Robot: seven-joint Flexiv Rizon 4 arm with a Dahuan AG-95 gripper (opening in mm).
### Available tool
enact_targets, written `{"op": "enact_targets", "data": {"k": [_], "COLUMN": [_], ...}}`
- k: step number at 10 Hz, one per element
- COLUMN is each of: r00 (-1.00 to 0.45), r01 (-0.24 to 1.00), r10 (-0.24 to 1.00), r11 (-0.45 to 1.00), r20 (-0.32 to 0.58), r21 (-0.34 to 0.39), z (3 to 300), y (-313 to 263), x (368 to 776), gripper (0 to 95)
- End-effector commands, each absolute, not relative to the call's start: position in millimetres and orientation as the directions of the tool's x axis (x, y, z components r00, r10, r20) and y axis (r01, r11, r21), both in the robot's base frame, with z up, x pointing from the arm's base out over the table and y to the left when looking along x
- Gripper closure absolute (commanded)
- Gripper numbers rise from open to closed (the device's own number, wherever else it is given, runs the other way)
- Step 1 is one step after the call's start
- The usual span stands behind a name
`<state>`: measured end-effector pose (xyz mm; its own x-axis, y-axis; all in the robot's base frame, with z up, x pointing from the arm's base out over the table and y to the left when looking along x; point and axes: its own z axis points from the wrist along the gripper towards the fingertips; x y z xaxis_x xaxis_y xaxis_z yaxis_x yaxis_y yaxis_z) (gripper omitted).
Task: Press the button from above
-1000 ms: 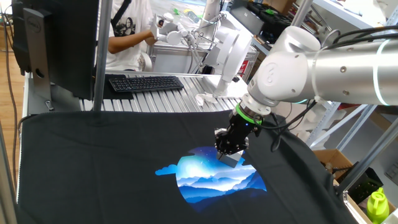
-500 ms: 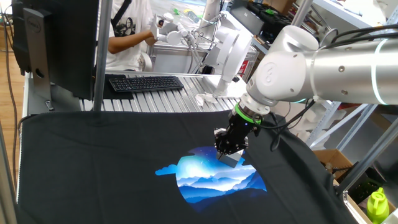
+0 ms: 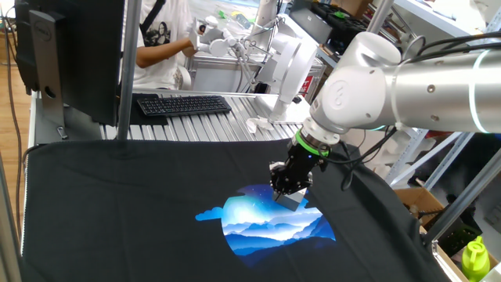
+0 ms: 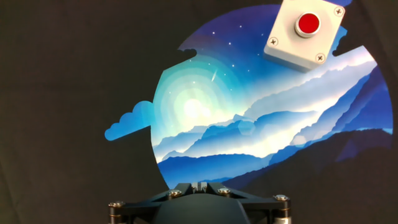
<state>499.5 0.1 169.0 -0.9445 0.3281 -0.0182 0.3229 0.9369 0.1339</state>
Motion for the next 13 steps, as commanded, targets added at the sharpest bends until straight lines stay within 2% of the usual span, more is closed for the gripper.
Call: {"op": "enact_targets", "data": {"k": [1, 6, 13], "r00": [-0.941, -0.917, -0.914], "r01": [0.333, 0.393, 0.401], "r10": [0.337, 0.397, 0.404], "r11": [0.938, 0.915, 0.913], "r20": [-0.030, -0.027, -0.028], "r21": [0.092, 0.091, 0.077], "z": [168.9, 168.9, 168.8], "y": [0.1, 0.1, 0.2], "x": [499.4, 499.4, 499.8], "gripper": [95.0, 95.0, 95.0]}}
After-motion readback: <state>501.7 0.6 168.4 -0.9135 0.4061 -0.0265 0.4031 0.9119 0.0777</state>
